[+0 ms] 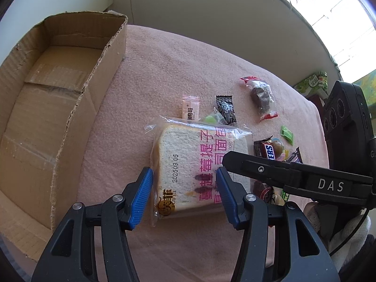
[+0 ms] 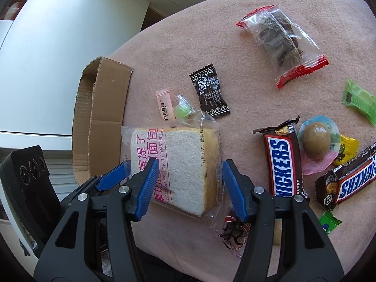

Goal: Organize snacks
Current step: 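Lower the left gripper onto the packaged bread loaf and close it, then carry the bread loaf into the cardboard box and open the left gripper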

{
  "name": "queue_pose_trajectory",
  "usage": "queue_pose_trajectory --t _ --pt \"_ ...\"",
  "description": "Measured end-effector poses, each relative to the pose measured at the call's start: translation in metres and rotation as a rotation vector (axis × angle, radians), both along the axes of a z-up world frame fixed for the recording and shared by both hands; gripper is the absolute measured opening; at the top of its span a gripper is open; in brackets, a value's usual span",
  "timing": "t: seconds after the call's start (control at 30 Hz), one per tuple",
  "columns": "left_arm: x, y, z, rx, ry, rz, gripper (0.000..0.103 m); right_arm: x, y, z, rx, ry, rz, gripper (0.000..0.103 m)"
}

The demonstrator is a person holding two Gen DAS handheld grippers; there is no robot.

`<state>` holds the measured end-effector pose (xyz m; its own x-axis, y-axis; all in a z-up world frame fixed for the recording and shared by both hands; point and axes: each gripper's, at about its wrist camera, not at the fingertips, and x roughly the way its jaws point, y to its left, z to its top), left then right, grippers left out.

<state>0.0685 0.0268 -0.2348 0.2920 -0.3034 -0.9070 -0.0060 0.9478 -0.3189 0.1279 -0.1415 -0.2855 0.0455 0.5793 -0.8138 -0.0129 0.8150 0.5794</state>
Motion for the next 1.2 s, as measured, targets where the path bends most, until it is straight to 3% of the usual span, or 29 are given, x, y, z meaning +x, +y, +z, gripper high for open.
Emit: queue_pose_trajectory --t 0.4,0.83,1.2 --pt "-0.004 -0.011 0.007 0.013 -0.03 -0.02 0.054 -0.006 0.009 0.01 -0.05 -0.033 0.037 0.053" --pt "-0.023 -0.001 0.055 0.05 -0.148 -0.021 0.054 -0.015 0.004 0.054 -0.026 -0.101 0.057 0.052" --pt "-0.038 0.041 0.089 0.08 -0.233 0.078 0.054 -0.014 0.056 0.092 -0.005 -0.165 0.144 0.051"
